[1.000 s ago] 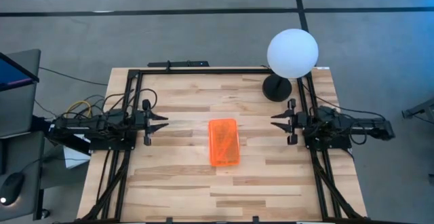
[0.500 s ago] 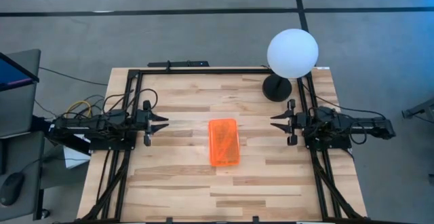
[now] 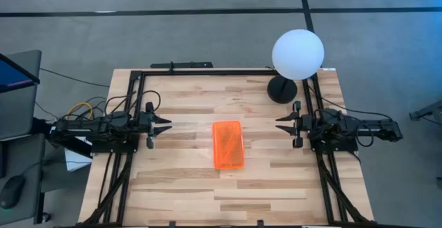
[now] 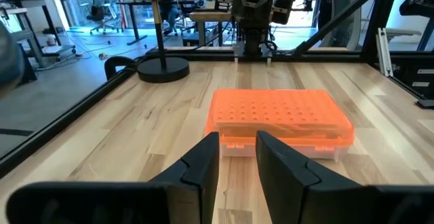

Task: Pick & place school supplies into a supply box
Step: Return to Home Position

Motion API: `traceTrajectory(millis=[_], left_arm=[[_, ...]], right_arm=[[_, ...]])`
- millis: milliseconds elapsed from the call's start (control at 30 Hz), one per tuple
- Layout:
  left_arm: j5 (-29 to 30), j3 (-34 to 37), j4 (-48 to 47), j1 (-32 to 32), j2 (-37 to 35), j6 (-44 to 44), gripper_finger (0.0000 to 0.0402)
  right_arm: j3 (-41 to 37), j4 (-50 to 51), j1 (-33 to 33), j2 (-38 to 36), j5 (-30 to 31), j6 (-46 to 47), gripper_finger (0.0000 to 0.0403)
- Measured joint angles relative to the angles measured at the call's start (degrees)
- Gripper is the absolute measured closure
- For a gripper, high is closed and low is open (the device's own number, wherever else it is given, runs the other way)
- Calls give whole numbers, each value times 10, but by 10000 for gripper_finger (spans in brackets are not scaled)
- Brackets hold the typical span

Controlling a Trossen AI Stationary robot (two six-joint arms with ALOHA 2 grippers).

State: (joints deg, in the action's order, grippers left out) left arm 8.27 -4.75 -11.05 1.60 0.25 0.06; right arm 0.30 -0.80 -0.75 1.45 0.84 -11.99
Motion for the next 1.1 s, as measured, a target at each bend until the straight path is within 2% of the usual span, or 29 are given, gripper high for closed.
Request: traceTrajectory(millis=[1100], left_arm=[[0, 0, 0, 0, 0, -1, 308]], right_arm=[[0, 0, 0, 0, 0, 0, 301]])
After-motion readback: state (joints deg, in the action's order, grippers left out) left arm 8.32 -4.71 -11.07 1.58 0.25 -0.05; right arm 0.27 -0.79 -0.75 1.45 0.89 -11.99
